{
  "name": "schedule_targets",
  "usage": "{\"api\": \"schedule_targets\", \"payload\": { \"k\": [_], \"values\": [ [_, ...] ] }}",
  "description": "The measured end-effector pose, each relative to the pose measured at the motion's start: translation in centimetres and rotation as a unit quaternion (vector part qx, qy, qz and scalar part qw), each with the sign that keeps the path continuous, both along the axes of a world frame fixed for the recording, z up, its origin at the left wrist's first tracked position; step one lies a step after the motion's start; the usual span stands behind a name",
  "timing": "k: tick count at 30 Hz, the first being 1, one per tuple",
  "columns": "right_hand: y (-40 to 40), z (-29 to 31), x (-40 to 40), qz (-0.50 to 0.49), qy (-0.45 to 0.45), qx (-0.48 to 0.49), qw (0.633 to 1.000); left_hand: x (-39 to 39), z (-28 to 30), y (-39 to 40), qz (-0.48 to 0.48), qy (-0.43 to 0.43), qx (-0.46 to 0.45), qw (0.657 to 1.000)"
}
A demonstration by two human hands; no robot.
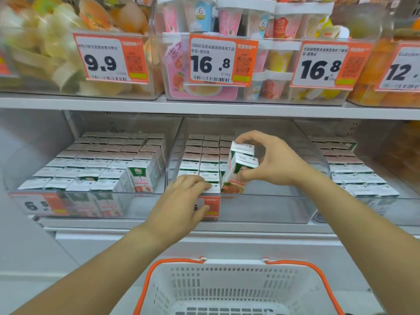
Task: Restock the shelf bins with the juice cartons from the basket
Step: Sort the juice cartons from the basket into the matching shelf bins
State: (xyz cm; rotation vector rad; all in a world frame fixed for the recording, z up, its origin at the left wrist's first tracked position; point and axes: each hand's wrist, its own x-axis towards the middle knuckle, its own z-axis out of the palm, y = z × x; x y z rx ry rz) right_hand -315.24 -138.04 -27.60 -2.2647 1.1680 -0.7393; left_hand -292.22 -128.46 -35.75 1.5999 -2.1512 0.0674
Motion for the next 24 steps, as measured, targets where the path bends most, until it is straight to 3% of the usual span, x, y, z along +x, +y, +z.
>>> {"api": "schedule_targets", "payload": {
  "k": [10, 17, 21, 24],
  "values": [
    [-1.3, -0.3, -0.5, 0.070, 0.093, 0.034, 0.993, 0.2, -0.4, 0.4, -0.010, -0.020, 0.008, 1.000],
    [-0.9, -2.3, 0.8, 0.056, 0.003, 0.179, 0.982, 0.0, -0.3, 0.4, -0.002, -0.018, 0.011, 1.000],
    [-0.4, -2.5, 0.4, 0.071, -0.028, 0.301, 0.951, -0.1, -0.4, 0.5, 0.000, -0.021, 0.014, 1.000],
    [-0.3, -3.3, 0.5, 0.061, -0.007, 0.252, 0.966, -0.3, -0.2, 0.6, 0.003, -0.026, 0.019, 0.999]
  ]
}}
